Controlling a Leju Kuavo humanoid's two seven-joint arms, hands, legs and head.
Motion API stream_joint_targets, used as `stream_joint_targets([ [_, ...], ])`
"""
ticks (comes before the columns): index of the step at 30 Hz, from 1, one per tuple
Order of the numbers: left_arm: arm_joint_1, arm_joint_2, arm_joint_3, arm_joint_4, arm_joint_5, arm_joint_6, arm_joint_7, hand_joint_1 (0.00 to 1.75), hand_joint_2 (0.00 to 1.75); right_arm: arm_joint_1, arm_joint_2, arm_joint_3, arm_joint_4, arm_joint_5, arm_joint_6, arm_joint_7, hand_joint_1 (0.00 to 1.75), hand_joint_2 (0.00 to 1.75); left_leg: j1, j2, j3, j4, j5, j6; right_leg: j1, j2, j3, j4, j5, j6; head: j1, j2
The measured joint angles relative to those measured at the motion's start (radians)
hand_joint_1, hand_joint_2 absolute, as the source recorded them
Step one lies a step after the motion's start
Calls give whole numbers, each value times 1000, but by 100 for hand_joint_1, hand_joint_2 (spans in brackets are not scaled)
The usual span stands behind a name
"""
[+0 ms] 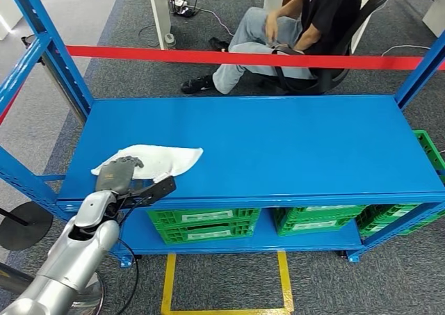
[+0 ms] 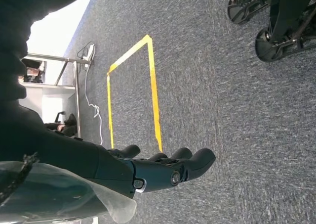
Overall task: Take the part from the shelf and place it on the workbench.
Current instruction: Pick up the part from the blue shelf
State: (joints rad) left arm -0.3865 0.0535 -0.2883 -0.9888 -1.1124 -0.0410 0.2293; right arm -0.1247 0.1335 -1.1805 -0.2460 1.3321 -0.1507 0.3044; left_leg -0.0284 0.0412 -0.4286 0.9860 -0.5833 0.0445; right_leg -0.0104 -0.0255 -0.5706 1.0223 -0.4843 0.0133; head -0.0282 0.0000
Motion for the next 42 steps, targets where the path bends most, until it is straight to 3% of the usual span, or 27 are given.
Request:
stream_joint_targets([
  [12,42,1,16,-47,48,84,-90,175,175,0,0,7,0,-4,1,0,0,175,0,0,0,0,0,0,0,0,0,0,0,0,0,0],
  [27,167,-19,56,-239,95,257,-198,175,175,4,0,14,1,-12,-12,0,0,175,0,0,0,0,0,0,0,0,0,0,0,0,0,0],
  [37,305,-53,65,-476,399,235,-385,175,175,14,0,14,1,-32,-26,0,0,175,0,0,0,0,0,0,0,0,0,0,0,0,0,0],
  [42,372,-66,61,-591,483,222,-440,175,175,21,0,14,0,-40,-27,0,0,175,0,0,0,0,0,0,0,0,0,0,0,0,0,0],
])
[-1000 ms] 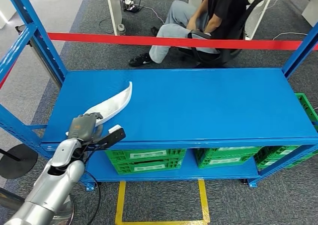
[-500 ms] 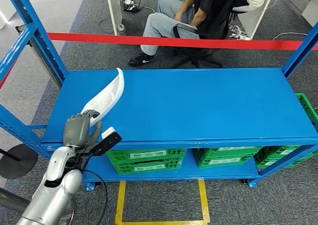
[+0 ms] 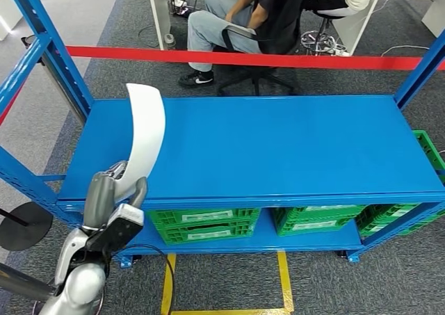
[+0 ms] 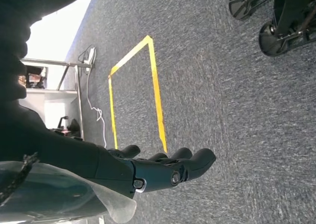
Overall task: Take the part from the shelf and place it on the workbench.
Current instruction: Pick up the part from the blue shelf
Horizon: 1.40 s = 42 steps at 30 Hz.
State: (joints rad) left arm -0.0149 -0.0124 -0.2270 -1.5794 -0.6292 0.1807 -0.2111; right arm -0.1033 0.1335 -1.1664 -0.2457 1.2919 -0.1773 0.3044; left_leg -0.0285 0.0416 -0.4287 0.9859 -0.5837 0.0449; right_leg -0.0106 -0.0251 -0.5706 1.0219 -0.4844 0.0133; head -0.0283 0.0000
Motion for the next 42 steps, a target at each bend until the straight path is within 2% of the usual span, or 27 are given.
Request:
stream_joint_targets([
  [13,100,-7,-30,-165,93,-2,-79,175,175,3,0,-4,0,-32,5,0,0,175,-6,0,0,3,0,2,-8,0,0,-1,5,8,0,0],
  [16,112,-7,-34,-183,111,5,-105,175,175,3,0,-18,0,-73,71,0,0,175,-10,0,-2,6,5,9,-12,0,1,-4,13,17,-1,0],
  [18,121,-8,-40,-198,115,16,-122,175,175,2,0,-31,0,-97,105,0,0,175,-8,0,-2,-4,18,21,-11,1,-2,-4,13,26,0,0],
  [20,130,-12,-50,-214,111,33,-133,175,175,3,-1,-44,0,-113,124,0,0,175,-2,1,-5,-16,32,34,-8,9,-27,42,-26,30,3,0],
  [22,143,-17,-59,-224,109,50,-139,175,175,5,-2,-57,-1,-126,141,0,0,175,-1,1,-13,-18,40,40,-7,19,-82,168,-92,28,8,0],
  [23,150,-20,-63,-227,111,57,-141,175,175,6,-2,-63,-1,-132,152,0,0,175,-2,0,-16,-17,41,41,-7,21,-108,231,-114,27,9,0],
  [24,156,-22,-67,-228,113,64,-143,175,175,8,-2,-68,-1,-137,163,0,0,175,-4,0,-17,-16,42,41,-7,22,-122,268,-118,26,9,0],
  [25,160,-24,-72,-229,117,70,-146,175,175,10,-2,-73,-1,-141,174,0,0,175,-6,0,-17,-14,42,41,-6,22,-119,267,-102,23,9,0],
  [26,162,-25,-76,-229,121,74,-148,175,175,12,-2,-77,-2,-144,184,0,0,175,-7,0,-17,-12,41,40,-5,21,-99,228,-69,18,9,0],
  [27,164,-27,-80,-229,123,78,-149,175,175,12,-3,-81,-2,-147,191,0,0,175,-9,0,-16,-9,39,38,-3,21,-68,162,-33,11,10,0],
  [29,167,-30,-86,-232,126,82,-152,175,175,12,-6,-87,-3,-150,200,0,0,175,-13,1,-20,-5,36,33,3,14,-6,51,8,-3,8,0],
  [31,168,-32,-91,-234,127,85,-153,175,175,12,-9,-91,-3,-152,202,-1,0,175,-14,2,-25,-1,36,25,8,9,14,17,10,-10,8,0],
  [33,169,-33,-94,-237,127,86,-154,175,175,12,-9,-93,-3,-153,204,-1,0,175,-14,0,-30,5,34,15,3,12,14,-4,12,-13,10,0],
  [34,169,-33,-95,-238,127,87,-154,175,175,11,-8,-93,-3,-153,204,-1,0,175,-13,-8,-37,16,21,7,-1,14,15,-15,12,-16,8,0],
  [35,169,-33,-96,-240,128,88,-154,175,175,10,-8,-93,-3,-154,206,0,0,175,-10,-17,-50,46,-4,-3,-6,16,14,-26,15,-19,7,0],
  [38,171,-33,-97,-242,134,94,-154,175,175,7,-9,-95,-4,-159,217,-1,0,175,15,-34,-118,221,-107,-33,-11,18,-4,-31,27,-18,2,0],
  [39,171,-33,-97,-242,137,97,-154,175,175,7,-9,-97,-4,-161,223,-1,0,175,24,-34,-132,264,-119,-40,-13,18,-11,-28,31,-15,2,0],
  [40,171,-34,-98,-242,139,100,-154,175,175,7,-9,-100,-4,-163,229,-2,0,175,32,-34,-131,272,-111,-48,-17,19,-18,-25,35,-11,2,0],
  [41,171,-34,-100,-242,142,103,-154,175,175,7,-9,-103,-4,-165,235,-2,0,175,39,-34,-111,239,-82,-56,-21,20,-25,-21,39,-5,2,0],
  [42,171,-35,-102,-242,143,105,-154,175,175,7,-9,-105,-4,-167,240,-2,0,175,46,-34,-77,176,-43,-64,-27,21,-33,-16,43,1,2,0],
])
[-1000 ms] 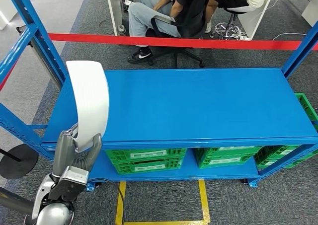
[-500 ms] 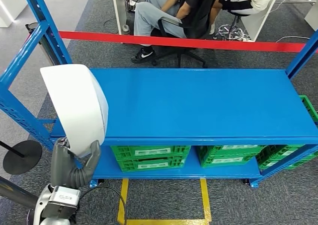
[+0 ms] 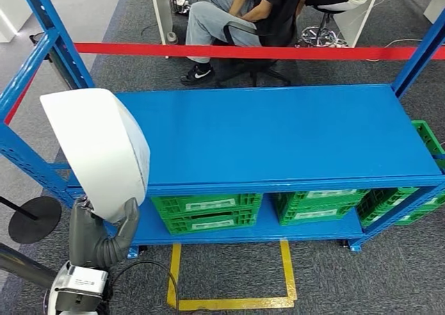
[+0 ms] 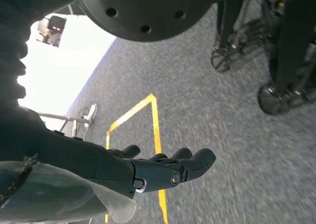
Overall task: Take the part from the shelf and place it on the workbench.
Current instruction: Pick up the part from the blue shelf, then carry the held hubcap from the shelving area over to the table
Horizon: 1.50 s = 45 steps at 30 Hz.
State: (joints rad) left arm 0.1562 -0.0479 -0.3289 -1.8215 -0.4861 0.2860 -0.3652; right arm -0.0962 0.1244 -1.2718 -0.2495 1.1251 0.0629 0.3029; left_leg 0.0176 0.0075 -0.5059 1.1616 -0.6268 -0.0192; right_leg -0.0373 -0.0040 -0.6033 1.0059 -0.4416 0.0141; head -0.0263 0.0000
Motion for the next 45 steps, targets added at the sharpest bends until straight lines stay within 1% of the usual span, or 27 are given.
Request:
stream_joint_targets([
  [1,0,-2,-2,0,1,2,0,175,175,0,-1,-2,-1,-1,4,0,0,175,4,-5,36,-70,26,-9,-4,2,-8,5,5,8,-1,0],
  [3,0,-5,-5,0,2,5,0,175,175,-1,-3,-3,-2,-1,11,0,0,175,5,-16,73,-155,51,-8,-5,7,-19,10,18,26,-3,0],
  [6,1,-7,-10,0,3,14,1,175,175,2,-5,-4,-3,0,19,0,0,175,-1,-19,55,-158,62,18,-7,10,-26,1,41,50,-3,0],
  [7,1,-9,-11,0,3,16,1,175,175,5,-5,-4,-4,0,21,0,0,175,-2,-16,47,-157,70,30,-9,9,-32,5,32,54,-1,0],
  [9,1,-13,-13,0,3,21,1,175,175,8,-6,-4,-4,3,22,0,0,175,-4,-9,24,-158,90,54,-8,6,-61,69,-43,55,6,0],
  [11,2,-16,-16,0,4,23,3,175,175,10,-7,-5,-4,5,24,2,0,175,-13,-5,-3,-157,111,65,-1,5,-98,202,-139,52,12,0],
  [12,3,-17,-17,0,4,24,4,175,175,10,-7,-5,-4,5,25,2,0,175,-18,-3,-18,-156,122,68,3,5,-108,259,-160,49,13,0],
  [13,4,-17,-18,1,5,25,5,175,175,11,-7,-5,-5,6,27,2,0,175,-24,-1,-32,-155,132,70,8,5,-104,291,-158,43,14,0],
  [14,4,-18,-19,1,5,26,6,175,175,11,-7,-5,-6,6,29,2,0,175,-30,0,-46,-154,142,72,14,5,-81,286,-137,35,14,0],
  [16,5,-21,-20,1,5,29,7,175,175,11,-7,-6,-8,6,32,2,0,175,-38,1,-64,-152,158,74,28,4,14,176,-91,12,14,0],
  [18,5,-23,-22,1,5,30,7,175,175,8,-9,-7,-9,6,33,3,0,175,-45,3,-75,-150,172,71,39,1,115,30,-92,-8,13,0],
  [20,5,-24,-25,1,6,31,7,175,175,6,-10,-7,-10,6,35,1,0,175,-45,6,-82,-149,188,63,44,-2,151,-35,-105,-13,13,0],
  [22,5,-25,-27,1,6,32,7,175,175,8,-9,-8,-10,6,35,-1,0,175,-45,5,-90,-144,190,52,39,-4,137,-47,-91,-17,15,0],
  [23,6,-24,-27,1,6,33,8,175,175,9,-9,-8,-11,6,35,-1,0,175,-44,2,-97,-127,167,45,35,-7,126,-52,-80,-22,15,0],
  [26,8,-23,-27,1,6,33,8,175,175,9,-8,-8,-12,6,35,-1,0,175,-30,-3,-132,19,26,22,30,-12,91,-55,-46,-29,13,0],
  [27,8,-23,-27,1,6,34,9,175,175,10,-8,-9,-13,6,34,-1,0,175,-24,-3,-138,75,-2,16,30,-12,78,-53,-35,-28,13,0],
  [28,8,-23,-27,1,6,34,9,175,175,10,-8,-9,-13,6,34,-1,0,175,-18,-3,-136,111,-4,11,29,-12,65,-50,-23,-25,13,0],
  [29,8,-22,-27,2,7,35,10,175,175,10,-8,-9,-13,5,34,-1,0,175,-14,-3,-120,116,18,7,28,-12,49,-45,-13,-21,13,0],
  [31,8,-22,-27,2,7,36,10,175,175,10,-8,-10,-13,3,34,0,0,175,-5,-4,-43,27,78,-1,23,-12,14,-29,3,-10,13,0],
  [33,7,-23,-27,2,8,38,11,175,175,11,-8,-11,-13,0,34,0,0,175,-4,-10,46,-111,79,0,21,-9,-11,-11,16,5,13,0],
  [35,7,-23,-27,3,10,39,12,175,175,11,-8,-12,-13,-2,34,0,0,175,-10,-16,75,-171,56,16,20,-7,-23,-5,32,19,13,0],
  [37,7,-23,-26,4,17,40,15,175,175,13,-8,-12,-13,-5,34,-1,0,175,-13,-13,59,-175,68,39,17,-5,-30,-7,44,32,14,0],
  [38,6,-23,-26,5,22,40,18,175,175,15,-8,-13,-13,-7,34,-1,0,175,-13,-11,47,-176,79,49,15,-3,-38,3,26,36,15,0],
  [40,5,-25,-23,9,32,38,24,175,175,17,-8,-14,-14,-11,34,-1,0,175,-12,-6,17,-177,105,65,15,1,-67,81,-67,42,21,0],
  [42,2,-28,-20,14,42,33,26,175,175,17,-7,-17,-14,-16,34,1,0,175,-17,-2,-17,-175,131,72,16,2,-93,213,-158,44,25,0],
  [43,0,-29,-19,19,47,28,27,175,175,17,-7,-19,-14,-19,34,2,0,175,-21,2,-34,-174,143,74,17,2,-94,263,-168,44,26,0],
  [45,-6,-31,-16,30,59,19,26,175,175,17,-7,-27,-16,-29,33,2,0,175,-28,13,-64,-172,165,76,19,0,-53,271,-124,38,26,0],
])
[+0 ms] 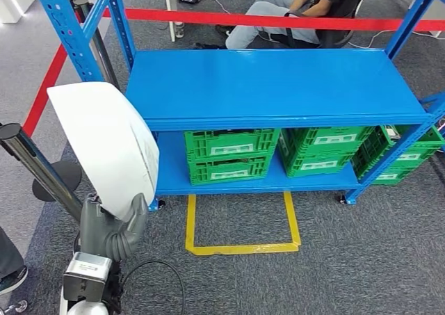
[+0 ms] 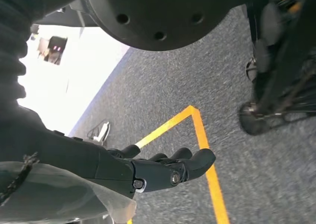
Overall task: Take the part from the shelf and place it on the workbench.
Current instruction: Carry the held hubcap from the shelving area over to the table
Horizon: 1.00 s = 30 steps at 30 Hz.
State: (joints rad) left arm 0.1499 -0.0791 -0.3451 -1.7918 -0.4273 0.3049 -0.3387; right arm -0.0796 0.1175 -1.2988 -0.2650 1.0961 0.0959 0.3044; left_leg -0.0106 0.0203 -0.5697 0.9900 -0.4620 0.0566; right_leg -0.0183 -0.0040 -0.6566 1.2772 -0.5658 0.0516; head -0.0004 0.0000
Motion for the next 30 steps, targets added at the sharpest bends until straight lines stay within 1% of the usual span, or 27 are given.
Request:
stream_joint_targets([
  [1,-3,-1,2,5,6,-3,-1,175,175,-1,0,-4,-1,-5,0,0,0,175,-3,6,-11,1,9,0,3,-7,48,-50,27,-6,0,0],
  [2,-7,-4,3,9,11,-6,-2,175,175,-3,0,-7,-3,-9,-1,0,0,175,-6,13,-18,1,18,-2,8,-22,110,-127,38,-14,0,0],
  [3,-11,-6,4,12,16,-7,-4,175,175,-5,0,-10,-5,-12,-1,0,0,175,-8,20,-23,3,26,-6,14,-38,174,-213,34,-21,0,0],
  [4,-14,-8,5,14,18,-8,-5,175,175,-8,0,-11,-7,-14,0,0,0,175,-10,30,-27,4,34,-10,20,-51,219,-285,21,-26,0,0],
  [5,-18,-10,5,16,20,-9,-6,175,175,-11,0,-13,-9,-15,0,-1,0,175,-10,41,-30,5,43,-15,24,-56,243,-330,9,-30,0,0],
  [6,-20,-11,5,18,20,-9,-6,175,175,-11,0,-15,-9,-16,1,-2,0,175,-9,52,-33,5,51,-20,25,-50,245,-350,7,-34,1,0],
  [7,-23,-12,6,21,20,-10,-7,175,175,-9,1,-18,-9,-17,1,-3,0,175,-8,55,-37,7,52,-26,24,-43,234,-352,14,-39,1,0],
  [8,-24,-13,6,24,21,-11,-7,175,175,-7,2,-21,-9,-17,1,-4,0,175,-6,47,-42,17,37,-33,22,-36,224,-352,24,-47,0,0],
  [9,-25,-14,6,27,23,-12,-7,175,175,-5,3,-23,-10,-18,1,-3,0,175,-4,31,-49,42,2,-40,20,-30,212,-353,37,-54,-2,0],
  [10,-25,-14,6,29,30,-15,-8,175,175,-4,4,-25,-11,-19,1,-1,0,175,-2,13,-60,86,-48,-46,18,-24,199,-353,50,-59,-3,0],
  [12,-26,-13,6,36,49,-23,-14,175,175,-4,4,-28,-13,-21,1,3,0,175,2,-7,-82,211,-144,-53,19,-9,170,-346,74,-63,-4,0],
  [13,-27,-13,6,40,61,-26,-18,175,175,-3,4,-30,-14,-23,1,3,0,175,3,-8,-85,262,-162,-54,20,0,153,-341,86,-63,-4,0],
  [14,-29,-14,6,45,71,-29,-24,175,175,-3,5,-32,-15,-25,1,2,0,175,3,-9,-76,286,-157,-53,20,10,134,-332,97,-62,-4,0],
  [15,-31,-14,6,49,82,-31,-30,175,175,-3,6,-34,-16,-27,2,2,0,175,4,-11,-52,275,-132,-52,20,20,113,-323,106,-59,-4,0],
  [16,-33,-14,7,53,91,-33,-36,175,175,-2,8,-36,-17,-29,2,2,0,175,4,-19,-13,229,-102,-49,20,31,93,-312,113,-57,-4,0],
  [17,-37,-14,8,55,101,-37,-40,175,175,-2,10,-38,-17,-30,2,2,0,175,4,-39,35,162,-85,-42,19,40,76,-301,120,-53,-4,0],
  [18,-39,-15,10,57,109,-41,-44,175,175,-3,13,-40,-18,-31,2,2,0,175,5,-63,81,91,-81,-36,20,51,61,-292,127,-48,-4,0],
  [19,-42,-15,12,59,117,-48,-46,175,175,-3,17,-42,-20,-33,3,3,0,175,5,-83,112,38,-87,-31,19,60,51,-285,134,-43,-4,0],
  [20,-44,-15,14,61,123,-55,-48,175,175,-3,19,-45,-23,-34,3,3,0,175,4,-95,128,6,-97,-27,18,69,43,-282,143,-36,-4,0],
  [22,-50,-16,18,65,130,-72,-48,175,175,0,23,-51,-28,-38,3,2,0,175,3,-79,124,-6,-89,-20,15,87,32,-282,161,-23,-4,0],
  [23,-54,-16,20,68,132,-79,-47,175,175,2,25,-55,-31,-39,2,1,0,175,4,-67,116,-7,-79,-14,14,83,24,-277,154,-19,-3,0],
  [24,-57,-17,22,69,133,-84,-46,175,175,4,27,-58,-33,-41,2,0,0,175,6,-54,105,-10,-67,-7,14,71,13,-258,128,-14,0,0],
  [25,-60,-17,25,71,134,-88,-45,175,175,5,30,-59,-35,-44,1,0,0,175,9,-39,92,-12,-56,-3,12,52,-2,-221,83,-10,2,0],
  [27,-63,-18,35,76,136,-93,-43,175,175,6,37,-63,-41,-47,-2,0,0,175,8,-13,64,-10,-35,1,8,20,-31,-104,-18,0,8,0],
  [28,-65,-18,41,78,136,-95,-41,175,175,6,41,-65,-44,-48,-3,1,0,175,8,0,49,-9,-24,0,5,14,-38,-46,-41,5,8,0],
  [29,-67,-17,47,82,137,-97,-40,175,175,6,44,-69,-47,-49,-4,1,0,175,8,14,33,-7,-13,-2,2,11,-35,-9,-37,9,8,0],
  [30,-69,-17,52,84,137,-99,-40,175,175,7,47,-72,-51,-49,-5,1,0,175,8,27,16,-4,-2,-5,-2,8,-18,1,-10,13,8,0],
])
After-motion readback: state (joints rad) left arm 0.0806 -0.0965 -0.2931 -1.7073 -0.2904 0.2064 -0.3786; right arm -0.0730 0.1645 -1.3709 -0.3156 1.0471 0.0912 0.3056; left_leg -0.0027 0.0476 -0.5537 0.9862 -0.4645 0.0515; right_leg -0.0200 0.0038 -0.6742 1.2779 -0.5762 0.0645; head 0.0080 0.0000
